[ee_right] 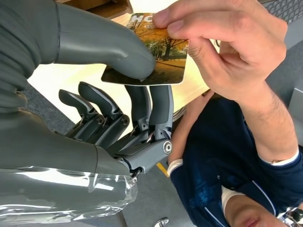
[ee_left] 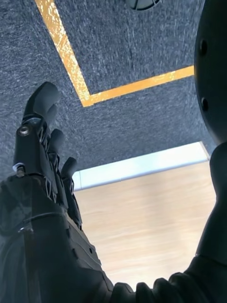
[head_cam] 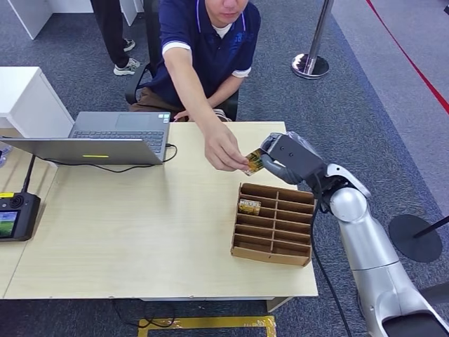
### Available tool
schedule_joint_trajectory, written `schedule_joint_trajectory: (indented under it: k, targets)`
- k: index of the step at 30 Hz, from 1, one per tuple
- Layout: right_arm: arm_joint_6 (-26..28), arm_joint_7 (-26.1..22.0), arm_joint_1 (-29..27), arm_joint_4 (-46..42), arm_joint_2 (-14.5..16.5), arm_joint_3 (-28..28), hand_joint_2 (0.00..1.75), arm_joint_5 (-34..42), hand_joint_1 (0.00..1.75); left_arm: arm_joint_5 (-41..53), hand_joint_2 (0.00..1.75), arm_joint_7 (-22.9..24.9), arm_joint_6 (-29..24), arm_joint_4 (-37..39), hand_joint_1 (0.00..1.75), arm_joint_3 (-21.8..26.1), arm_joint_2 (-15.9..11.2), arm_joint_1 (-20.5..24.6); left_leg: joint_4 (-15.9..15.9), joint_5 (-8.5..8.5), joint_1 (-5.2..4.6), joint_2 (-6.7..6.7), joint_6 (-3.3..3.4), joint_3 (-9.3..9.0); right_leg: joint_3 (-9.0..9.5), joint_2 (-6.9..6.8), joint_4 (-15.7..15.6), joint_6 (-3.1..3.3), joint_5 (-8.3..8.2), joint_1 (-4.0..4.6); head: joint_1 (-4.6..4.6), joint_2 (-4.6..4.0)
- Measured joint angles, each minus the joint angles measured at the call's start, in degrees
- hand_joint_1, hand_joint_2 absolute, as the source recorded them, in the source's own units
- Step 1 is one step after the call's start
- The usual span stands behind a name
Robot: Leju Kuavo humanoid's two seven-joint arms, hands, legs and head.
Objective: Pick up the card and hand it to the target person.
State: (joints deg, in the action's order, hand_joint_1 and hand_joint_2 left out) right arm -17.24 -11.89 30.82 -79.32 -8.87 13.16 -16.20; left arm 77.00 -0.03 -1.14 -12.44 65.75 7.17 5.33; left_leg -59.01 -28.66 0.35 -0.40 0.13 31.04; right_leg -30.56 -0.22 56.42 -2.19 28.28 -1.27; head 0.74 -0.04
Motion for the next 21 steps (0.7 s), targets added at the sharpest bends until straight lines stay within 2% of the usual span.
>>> schedule_joint_trajectory:
  k: [2,3,9,13,15,17,19,20,21]
  targets:
    - [0.2,0.0,-0.1,0.0,0.0,-0.1,1.75,0.0,0.32,0.3,1.75,0.0,0.0,0.0,0.0,-0.1,0.0,0.0,0.0,0.0,0.0,0.0,0.0,0.0,0.0,0.0,0.0,0.0,0.0,0.0,0.01,0.0]
    - [0.3,0.1,-0.2,0.0,0.0,-0.1,1.75,0.0,0.0,0.5,1.75,-0.1,-0.1,0.0,0.0,-0.1,0.0,0.0,0.0,0.0,0.0,0.0,0.0,0.0,0.0,0.0,0.0,0.0,0.0,0.0,0.01,0.0]
    - [0.6,0.1,-0.5,0.0,0.0,-0.2,1.75,0.2,0.0,0.6,1.75,-0.3,-0.4,0.0,0.0,-0.3,-0.1,0.0,0.0,0.0,0.0,0.0,0.0,0.0,0.0,0.0,0.0,0.0,0.0,0.0,0.01,0.0]
    - [0.7,0.1,-0.6,0.0,0.0,-0.2,1.75,0.4,0.0,0.1,0.0,-0.4,-0.4,0.0,0.0,-0.3,-0.1,0.0,0.0,0.0,0.0,0.0,0.0,-0.01,0.0,0.0,0.0,0.0,0.0,0.0,0.01,0.0]
    - [0.7,0.1,-0.6,0.0,0.0,-0.3,1.75,0.5,0.0,-0.3,0.0,-0.2,-0.5,0.0,0.0,-0.2,-0.1,0.0,0.0,0.0,0.0,0.0,0.0,0.0,0.0,0.0,0.0,0.0,0.0,0.0,0.01,0.0]
    - [0.8,0.1,-0.6,0.0,0.0,-0.3,1.75,0.5,0.18,-0.5,0.0,0.2,-0.9,0.0,0.0,-0.2,-0.1,0.0,0.0,0.0,0.0,0.0,0.0,0.0,0.0,0.0,0.0,0.0,0.0,0.0,0.0,0.0]
    - [0.9,0.1,-0.6,0.0,0.1,-0.5,1.75,0.7,1.04,-0.7,0.0,0.6,-1.1,0.0,0.0,-0.2,-0.1,0.0,0.0,0.0,0.0,0.0,0.0,0.0,0.0,0.0,0.0,0.0,0.0,0.0,0.0,0.0]
    - [1.0,0.0,-0.6,0.0,0.2,-0.6,1.75,0.8,1.41,-0.9,0.0,0.7,-1.2,0.0,0.0,-0.2,-0.1,0.0,0.0,0.0,0.0,0.0,0.0,0.0,0.0,0.0,0.0,0.0,0.0,0.0,0.0,0.0]
    - [1.1,0.0,-0.6,0.0,0.2,-0.7,1.75,0.9,1.71,-1.0,0.0,0.7,-1.2,0.0,0.0,-0.2,-0.1,0.0,0.0,0.0,0.0,0.0,0.0,-0.01,0.0,0.0,0.0,0.0,0.0,0.0,0.01,0.0]
